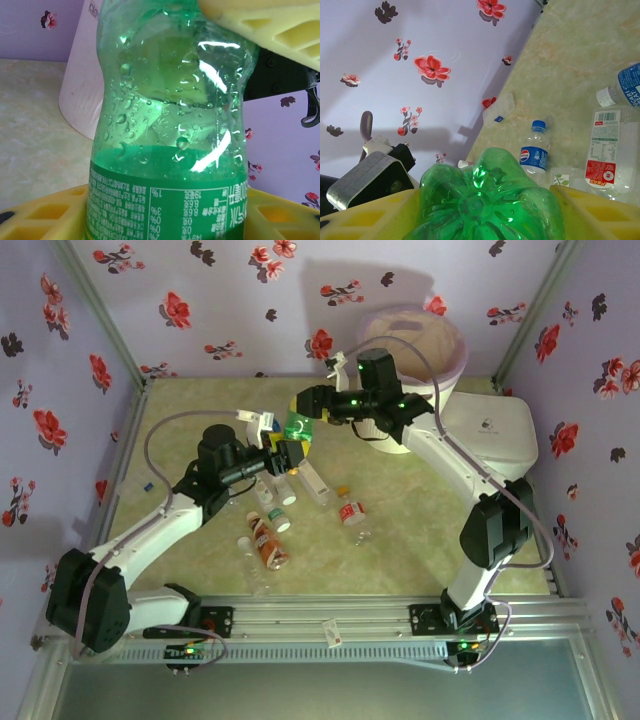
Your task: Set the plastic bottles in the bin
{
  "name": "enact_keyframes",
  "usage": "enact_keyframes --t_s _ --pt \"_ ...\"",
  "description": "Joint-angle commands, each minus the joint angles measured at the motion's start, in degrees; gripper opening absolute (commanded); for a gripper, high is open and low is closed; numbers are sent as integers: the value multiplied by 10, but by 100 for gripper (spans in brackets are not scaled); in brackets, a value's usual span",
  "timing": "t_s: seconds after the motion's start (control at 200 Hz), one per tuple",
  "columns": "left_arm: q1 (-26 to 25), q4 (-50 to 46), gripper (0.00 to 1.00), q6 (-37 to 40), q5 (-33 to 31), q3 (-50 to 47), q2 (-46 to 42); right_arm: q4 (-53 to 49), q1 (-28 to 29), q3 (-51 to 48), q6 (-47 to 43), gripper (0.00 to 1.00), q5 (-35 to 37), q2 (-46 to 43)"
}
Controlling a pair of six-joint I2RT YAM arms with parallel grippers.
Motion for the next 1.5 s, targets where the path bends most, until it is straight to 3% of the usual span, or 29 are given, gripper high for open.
enact_keyframes --t_s 0.0,0.1,0.265,0.37,0.605,0.83,1.02,1.26,1.495 --pt "-3 21 9 3 7 2 12 20 4 -1 5 63 -16 5" --pt "-3 16 21 3 7 4 11 13 3 6 -3 59 -13 5" --pt "2 9 82 5 6 -5 -2 -25 -1 39 -35 57 7 6" --pt "10 -8 98 11 -3 -15 -17 -73 -8 79 -73 56 37 9" --pt "36 -119 100 33 -39 -33 -87 -188 -30 194 -168 56 138 0" --pt "75 -279 100 19 -105 -42 -159 -270 -111 317 -200 54 186 7" --pt "126 -411 99 -14 -161 -56 -192 -279 -169 363 -231 52 297 4" --pt "148 -472 97 -39 -227 -96 -219 -296 -225 424 -226 51 309 51" --pt "151 -480 96 -50 -234 -130 -221 -305 -259 436 -227 51 311 93"
